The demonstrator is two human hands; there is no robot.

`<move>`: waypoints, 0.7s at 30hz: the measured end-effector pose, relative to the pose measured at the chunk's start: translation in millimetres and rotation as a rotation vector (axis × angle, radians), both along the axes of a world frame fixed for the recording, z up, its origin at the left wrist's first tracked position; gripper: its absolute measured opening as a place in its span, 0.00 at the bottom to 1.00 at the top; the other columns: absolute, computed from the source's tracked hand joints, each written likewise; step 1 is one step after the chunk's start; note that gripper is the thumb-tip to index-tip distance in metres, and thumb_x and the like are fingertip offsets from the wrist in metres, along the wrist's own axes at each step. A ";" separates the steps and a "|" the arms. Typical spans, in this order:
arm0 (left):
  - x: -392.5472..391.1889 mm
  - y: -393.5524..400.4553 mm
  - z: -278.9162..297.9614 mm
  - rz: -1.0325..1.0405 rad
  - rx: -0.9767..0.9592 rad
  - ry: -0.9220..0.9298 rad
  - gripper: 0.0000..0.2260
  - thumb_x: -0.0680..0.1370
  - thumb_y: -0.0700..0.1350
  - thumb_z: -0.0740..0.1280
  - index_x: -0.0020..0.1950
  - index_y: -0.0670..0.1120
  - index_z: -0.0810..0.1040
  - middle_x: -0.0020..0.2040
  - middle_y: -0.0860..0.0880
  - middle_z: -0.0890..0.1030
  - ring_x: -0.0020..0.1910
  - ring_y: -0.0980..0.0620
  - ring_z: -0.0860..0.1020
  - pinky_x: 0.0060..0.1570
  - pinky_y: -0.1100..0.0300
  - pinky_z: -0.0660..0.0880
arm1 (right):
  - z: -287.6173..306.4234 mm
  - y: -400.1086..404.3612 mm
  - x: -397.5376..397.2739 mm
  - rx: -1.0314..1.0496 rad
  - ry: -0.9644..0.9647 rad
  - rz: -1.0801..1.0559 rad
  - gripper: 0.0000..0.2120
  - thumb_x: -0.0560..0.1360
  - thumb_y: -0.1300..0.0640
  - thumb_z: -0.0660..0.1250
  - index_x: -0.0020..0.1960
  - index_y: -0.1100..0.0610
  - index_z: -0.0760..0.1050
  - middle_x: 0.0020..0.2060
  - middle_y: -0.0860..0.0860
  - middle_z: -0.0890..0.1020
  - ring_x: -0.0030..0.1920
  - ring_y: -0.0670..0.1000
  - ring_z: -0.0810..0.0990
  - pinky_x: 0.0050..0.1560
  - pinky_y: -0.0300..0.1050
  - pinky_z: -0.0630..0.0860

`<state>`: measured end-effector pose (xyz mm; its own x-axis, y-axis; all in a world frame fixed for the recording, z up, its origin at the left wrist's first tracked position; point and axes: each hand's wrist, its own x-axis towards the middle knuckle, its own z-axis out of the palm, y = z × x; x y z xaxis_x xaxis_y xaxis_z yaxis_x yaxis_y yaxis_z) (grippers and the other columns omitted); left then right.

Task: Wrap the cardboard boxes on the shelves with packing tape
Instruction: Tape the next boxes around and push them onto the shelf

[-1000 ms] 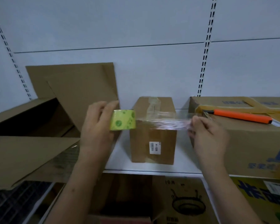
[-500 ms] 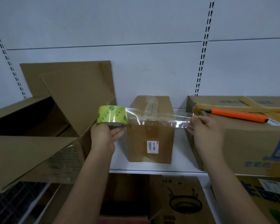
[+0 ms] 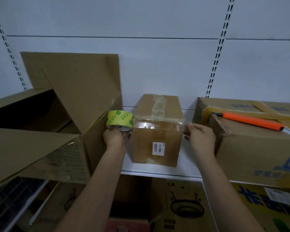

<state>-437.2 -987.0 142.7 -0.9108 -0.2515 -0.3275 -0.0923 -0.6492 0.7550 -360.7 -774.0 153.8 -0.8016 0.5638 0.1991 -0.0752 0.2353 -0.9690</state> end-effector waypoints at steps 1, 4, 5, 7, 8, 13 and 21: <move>-1.6 3.0 -5.1 0.021 -0.049 0.015 0.08 0.85 0.41 0.54 0.56 0.43 0.73 0.48 0.40 0.79 0.53 0.40 0.81 0.53 0.48 0.78 | -3.1 -2.2 -2.1 -0.040 -0.026 0.033 0.14 0.81 0.52 0.64 0.38 0.48 0.82 0.40 0.54 0.85 0.48 0.58 0.83 0.58 0.61 0.78; -11.5 11.7 -29.8 0.082 -0.288 0.051 0.06 0.81 0.45 0.64 0.56 0.44 0.77 0.53 0.38 0.83 0.49 0.40 0.83 0.53 0.43 0.80 | -10.8 -9.4 -10.1 -0.060 -0.078 0.126 0.15 0.82 0.47 0.60 0.49 0.52 0.84 0.50 0.62 0.84 0.56 0.63 0.80 0.61 0.64 0.75; -10.2 16.0 -35.2 0.096 -0.341 0.054 0.09 0.81 0.46 0.65 0.58 0.44 0.77 0.55 0.40 0.83 0.51 0.40 0.83 0.56 0.43 0.79 | -10.0 -9.6 -11.4 -0.059 -0.103 0.137 0.15 0.83 0.47 0.59 0.54 0.53 0.82 0.54 0.61 0.83 0.59 0.63 0.79 0.64 0.62 0.74; -8.4 22.2 -40.6 0.152 -0.428 0.070 0.12 0.81 0.46 0.64 0.62 0.43 0.77 0.55 0.43 0.83 0.53 0.42 0.82 0.59 0.44 0.77 | -8.0 -5.1 -11.8 -0.009 -0.192 0.102 0.25 0.82 0.45 0.59 0.74 0.57 0.68 0.68 0.58 0.75 0.69 0.60 0.72 0.69 0.56 0.69; -4.4 26.0 -40.1 0.187 -0.453 0.091 0.12 0.82 0.46 0.63 0.63 0.42 0.77 0.55 0.43 0.83 0.53 0.43 0.81 0.59 0.45 0.77 | -8.9 -1.8 -8.9 0.040 -0.209 0.054 0.30 0.82 0.45 0.61 0.78 0.58 0.60 0.71 0.58 0.72 0.72 0.58 0.69 0.69 0.53 0.67; 2.1 47.4 -48.8 0.204 -0.488 0.196 0.09 0.80 0.52 0.63 0.53 0.47 0.77 0.47 0.48 0.83 0.49 0.45 0.82 0.56 0.42 0.78 | -9.5 -18.0 23.7 0.526 0.280 -0.236 0.23 0.84 0.56 0.56 0.78 0.56 0.61 0.73 0.49 0.69 0.73 0.44 0.64 0.73 0.42 0.61; 16.0 68.0 -60.2 0.048 -0.412 0.287 0.11 0.79 0.56 0.65 0.50 0.50 0.80 0.48 0.44 0.86 0.48 0.41 0.85 0.52 0.40 0.81 | -35.4 21.4 -17.6 1.136 0.318 -0.217 0.19 0.84 0.54 0.54 0.71 0.58 0.73 0.68 0.53 0.77 0.71 0.54 0.71 0.76 0.54 0.58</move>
<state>-421.2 -918.9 82.5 -0.9338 -0.3510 0.0695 0.1791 -0.2903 0.9400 -378.3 -752.6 118.3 -0.5364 0.0549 0.8422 -0.1265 0.9814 -0.1445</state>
